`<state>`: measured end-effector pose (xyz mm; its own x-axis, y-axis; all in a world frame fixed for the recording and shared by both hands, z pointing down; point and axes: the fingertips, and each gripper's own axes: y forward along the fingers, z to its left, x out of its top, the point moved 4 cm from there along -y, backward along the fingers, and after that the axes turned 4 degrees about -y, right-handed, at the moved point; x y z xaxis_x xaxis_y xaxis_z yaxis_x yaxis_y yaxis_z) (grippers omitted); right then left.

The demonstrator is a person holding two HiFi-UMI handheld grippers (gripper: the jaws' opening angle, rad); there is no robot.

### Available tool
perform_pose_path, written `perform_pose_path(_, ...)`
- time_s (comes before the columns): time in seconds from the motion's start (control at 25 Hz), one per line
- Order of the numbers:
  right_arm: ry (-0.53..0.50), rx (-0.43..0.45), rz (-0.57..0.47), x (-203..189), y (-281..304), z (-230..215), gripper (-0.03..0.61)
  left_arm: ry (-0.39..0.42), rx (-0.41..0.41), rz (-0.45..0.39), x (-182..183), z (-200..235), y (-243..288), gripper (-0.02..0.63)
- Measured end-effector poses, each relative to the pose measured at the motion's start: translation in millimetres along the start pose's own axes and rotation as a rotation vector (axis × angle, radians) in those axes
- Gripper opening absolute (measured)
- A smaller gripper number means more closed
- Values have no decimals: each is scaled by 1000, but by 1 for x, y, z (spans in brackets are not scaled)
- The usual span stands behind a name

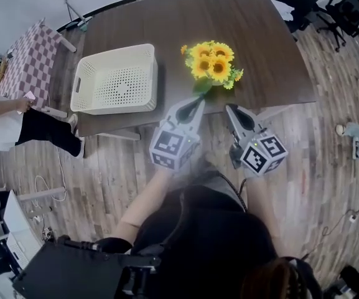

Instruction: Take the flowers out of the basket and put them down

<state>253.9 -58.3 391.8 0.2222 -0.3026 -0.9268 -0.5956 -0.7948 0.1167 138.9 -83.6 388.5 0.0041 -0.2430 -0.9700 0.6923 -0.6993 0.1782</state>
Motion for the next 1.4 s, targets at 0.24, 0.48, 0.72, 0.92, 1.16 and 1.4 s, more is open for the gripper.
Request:
perform_pose_path(0.24, -43, -54, -19, -10, 1, 32, 2, -28, -45, -22, -6, 1, -19, 0)
perform_pose_path(0.48, -97, -107, -36, -19, -11, 57, 2, -42, -89, -28, -13, -10, -41, 0)
perform_pose_path(0.72, -105, -106, -31, -32, -12, 83, 0, -52, -106, -10, -26, -13, -66, 0)
perform_pose_path(0.92, -118, -89, -26, -41, -12, 106, 0, -56, -104, -13, -31, -14, -88, 0)
perform_pose_path(1.16, -142, -86, -23, -49, -21, 129, 0, -57, -114, -30, -35, -22, -109, 0)
perform_pose_path(1.4, -122, -84, -9, -64, -36, 144, 0, -67, -122, -12, -47, -35, -128, 0)
